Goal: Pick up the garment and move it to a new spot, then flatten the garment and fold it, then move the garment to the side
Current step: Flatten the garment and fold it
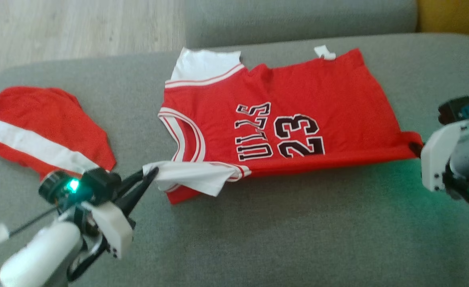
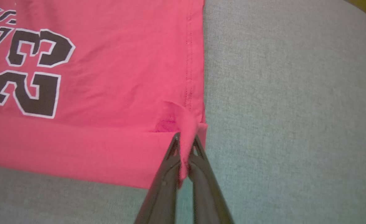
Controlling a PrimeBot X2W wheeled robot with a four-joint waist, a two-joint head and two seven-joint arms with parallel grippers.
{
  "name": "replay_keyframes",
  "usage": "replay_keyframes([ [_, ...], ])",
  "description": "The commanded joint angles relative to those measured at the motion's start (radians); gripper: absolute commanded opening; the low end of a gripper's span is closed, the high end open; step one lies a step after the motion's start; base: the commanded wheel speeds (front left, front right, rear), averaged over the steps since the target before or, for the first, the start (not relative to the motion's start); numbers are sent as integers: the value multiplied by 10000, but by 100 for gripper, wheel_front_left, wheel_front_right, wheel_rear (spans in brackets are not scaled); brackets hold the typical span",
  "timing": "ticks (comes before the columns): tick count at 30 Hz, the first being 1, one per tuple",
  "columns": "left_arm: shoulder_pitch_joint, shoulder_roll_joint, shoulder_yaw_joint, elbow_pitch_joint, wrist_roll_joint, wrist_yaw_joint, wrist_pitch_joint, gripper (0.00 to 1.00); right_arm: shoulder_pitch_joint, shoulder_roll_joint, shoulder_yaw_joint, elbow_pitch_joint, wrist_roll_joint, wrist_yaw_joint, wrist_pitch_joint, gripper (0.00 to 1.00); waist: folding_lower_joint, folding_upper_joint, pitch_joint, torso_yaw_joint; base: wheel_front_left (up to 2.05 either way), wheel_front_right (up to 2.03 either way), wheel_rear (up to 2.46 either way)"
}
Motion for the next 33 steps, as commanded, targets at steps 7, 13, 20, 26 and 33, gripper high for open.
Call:
replay_keyframes([
  [7,-2330,21,-206,961,66,-273,488,0,-1310,156,-60,469,-708,-9,287,0,-2,0,1026,153,0,0,0],
  [13,-3434,-272,-1088,1554,-247,-294,589,0,-1831,379,35,969,-1006,-9,299,0,-2,0,1302,201,0,0,0],
  [20,-4775,-415,-2466,2506,-649,-297,314,0,-2440,583,540,1536,-1336,-9,205,0,-2,0,1548,148,0,0,0],
  [26,-5435,-771,-2840,3684,-1132,-298,-213,100,-2902,959,379,1982,-1244,-9,-733,100,-2,0,1684,102,0,0,0],
  [33,-5808,-1485,-2135,5120,-1352,39,-1914,100,-3288,1335,-290,2376,-1105,-9,-3259,100,-2,0,1500,151,0,0,0],
])
